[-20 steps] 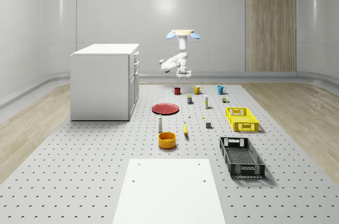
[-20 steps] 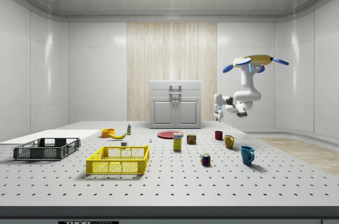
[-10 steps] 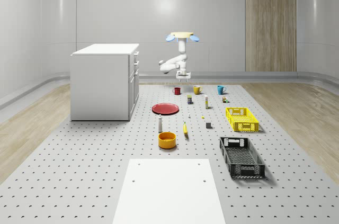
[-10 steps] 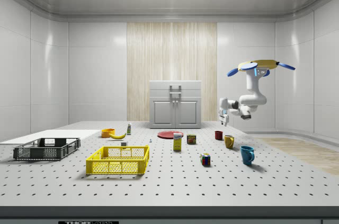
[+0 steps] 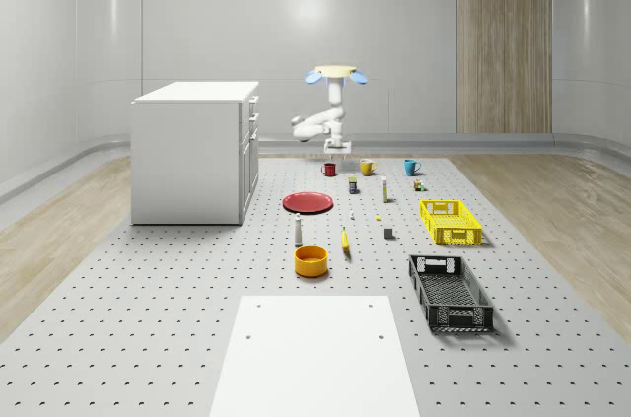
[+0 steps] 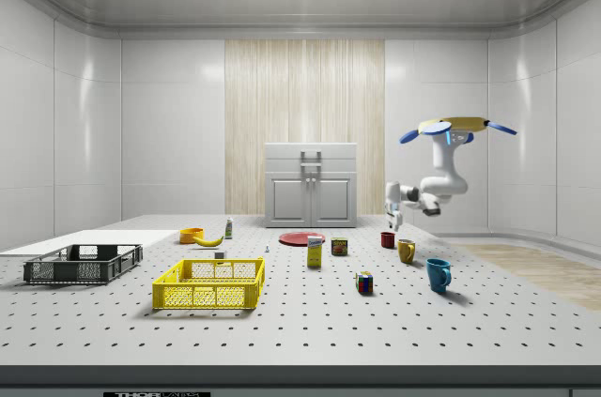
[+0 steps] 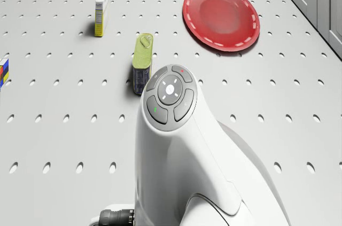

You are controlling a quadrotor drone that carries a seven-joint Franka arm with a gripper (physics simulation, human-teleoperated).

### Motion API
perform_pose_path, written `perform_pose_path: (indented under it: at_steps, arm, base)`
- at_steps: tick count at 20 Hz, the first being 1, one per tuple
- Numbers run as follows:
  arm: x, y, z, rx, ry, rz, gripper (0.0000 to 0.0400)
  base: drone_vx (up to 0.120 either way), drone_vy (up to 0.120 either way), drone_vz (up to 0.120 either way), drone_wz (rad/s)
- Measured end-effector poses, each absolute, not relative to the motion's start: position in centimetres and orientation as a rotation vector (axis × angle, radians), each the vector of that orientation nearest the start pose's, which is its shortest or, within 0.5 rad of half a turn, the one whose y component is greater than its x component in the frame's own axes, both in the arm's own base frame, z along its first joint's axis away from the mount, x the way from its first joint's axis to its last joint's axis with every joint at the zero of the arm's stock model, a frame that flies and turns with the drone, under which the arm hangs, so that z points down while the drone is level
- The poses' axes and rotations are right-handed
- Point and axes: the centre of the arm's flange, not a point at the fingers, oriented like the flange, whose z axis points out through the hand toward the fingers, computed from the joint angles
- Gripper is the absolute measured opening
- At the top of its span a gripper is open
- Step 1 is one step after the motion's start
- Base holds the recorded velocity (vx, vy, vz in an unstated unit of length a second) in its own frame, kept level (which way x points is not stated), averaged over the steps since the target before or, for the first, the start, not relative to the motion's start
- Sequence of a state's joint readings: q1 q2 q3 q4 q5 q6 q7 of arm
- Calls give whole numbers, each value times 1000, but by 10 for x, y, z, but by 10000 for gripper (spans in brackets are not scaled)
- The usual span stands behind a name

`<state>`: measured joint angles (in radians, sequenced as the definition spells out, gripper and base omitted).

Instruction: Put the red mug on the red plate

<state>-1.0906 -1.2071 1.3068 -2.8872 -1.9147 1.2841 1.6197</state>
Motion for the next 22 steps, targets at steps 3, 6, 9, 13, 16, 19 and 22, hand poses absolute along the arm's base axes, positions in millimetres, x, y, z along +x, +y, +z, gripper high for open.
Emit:
perform_pose_path:
  at_steps: [3, 6, 9, 13, 16, 19, 22]
  arm:
    - [307, 0, 491, 1, -2, 785, 400]
    - [307, 0, 491, 1, -2, 785, 400]
    - [307, 0, 491, 1, -2, 785, 400]
    - [307, 0, 491, 1, -2, 785, 400]
    - [307, 0, 491, 1, -2, 785, 400]
    - [307, 0, 491, 1, -2, 785, 400]
    - [307, 0, 491, 1, -2, 785, 400]
  base:
    - [53, -53, -120, 0]
    - [0, 0, -120, 0]
    - [13, 0, -53, 0]
    - [40, 0, 0, 0]
    - [0, 0, 0, 0]
    - [0, -40, 0, 0]
    - [0, 0, 0, 0]
